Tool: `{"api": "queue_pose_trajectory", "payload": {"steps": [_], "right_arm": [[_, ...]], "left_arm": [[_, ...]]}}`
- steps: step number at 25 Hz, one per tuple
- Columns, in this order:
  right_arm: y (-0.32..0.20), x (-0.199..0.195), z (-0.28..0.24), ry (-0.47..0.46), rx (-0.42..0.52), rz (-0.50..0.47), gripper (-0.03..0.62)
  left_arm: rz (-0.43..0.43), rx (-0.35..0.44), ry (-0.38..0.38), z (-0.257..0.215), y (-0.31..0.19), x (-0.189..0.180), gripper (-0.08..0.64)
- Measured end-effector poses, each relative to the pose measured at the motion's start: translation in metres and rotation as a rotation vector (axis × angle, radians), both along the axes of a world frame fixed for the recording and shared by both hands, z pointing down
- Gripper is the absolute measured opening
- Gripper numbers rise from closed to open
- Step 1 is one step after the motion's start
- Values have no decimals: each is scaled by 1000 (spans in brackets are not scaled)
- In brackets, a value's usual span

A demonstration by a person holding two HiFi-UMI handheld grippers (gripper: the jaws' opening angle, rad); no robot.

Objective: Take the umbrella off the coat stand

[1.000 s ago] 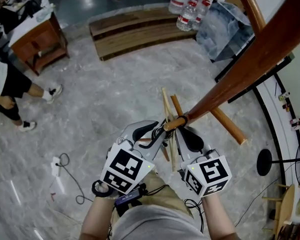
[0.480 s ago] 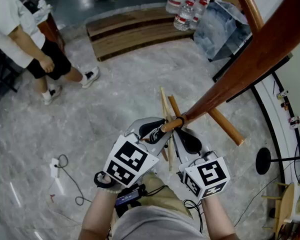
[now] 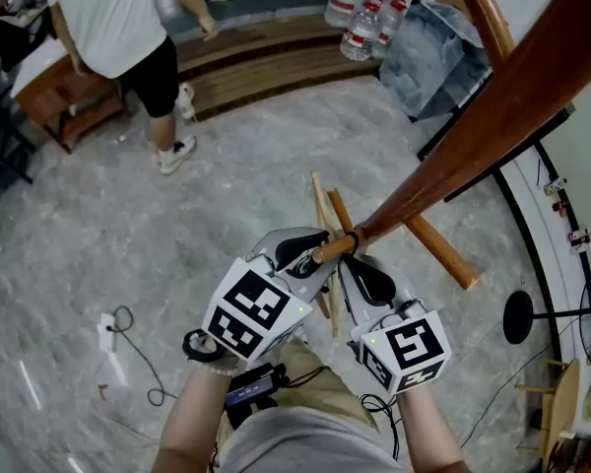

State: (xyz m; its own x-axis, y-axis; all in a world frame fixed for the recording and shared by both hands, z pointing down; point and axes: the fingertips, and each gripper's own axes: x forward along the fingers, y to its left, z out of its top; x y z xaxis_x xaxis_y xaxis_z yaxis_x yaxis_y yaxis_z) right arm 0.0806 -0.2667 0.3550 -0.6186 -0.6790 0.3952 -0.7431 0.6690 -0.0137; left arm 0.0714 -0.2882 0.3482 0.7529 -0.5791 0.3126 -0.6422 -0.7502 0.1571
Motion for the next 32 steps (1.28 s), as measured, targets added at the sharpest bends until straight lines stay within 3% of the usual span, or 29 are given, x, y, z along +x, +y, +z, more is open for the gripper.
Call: {"api": "queue_pose_trajectory", "payload": {"steps": [10,17,24,28,32], "right_arm": [[1,3,-1,25,10,-10,3],[3,5,-1,53,25,-23,3],[4,6,-1,55,24,-22,3],[6,6,1,52,21,-19,3],[3,6,-1,42,17,-18,3]], "left_arm": [[44,-10,15,2,3,4,86],[45,-26,75,-7,4,3,93],[74,-26,55,-3,3,11,87],[67,-13,37,0,6,13,21],[49,0,31,-2,4,11,18]]}}
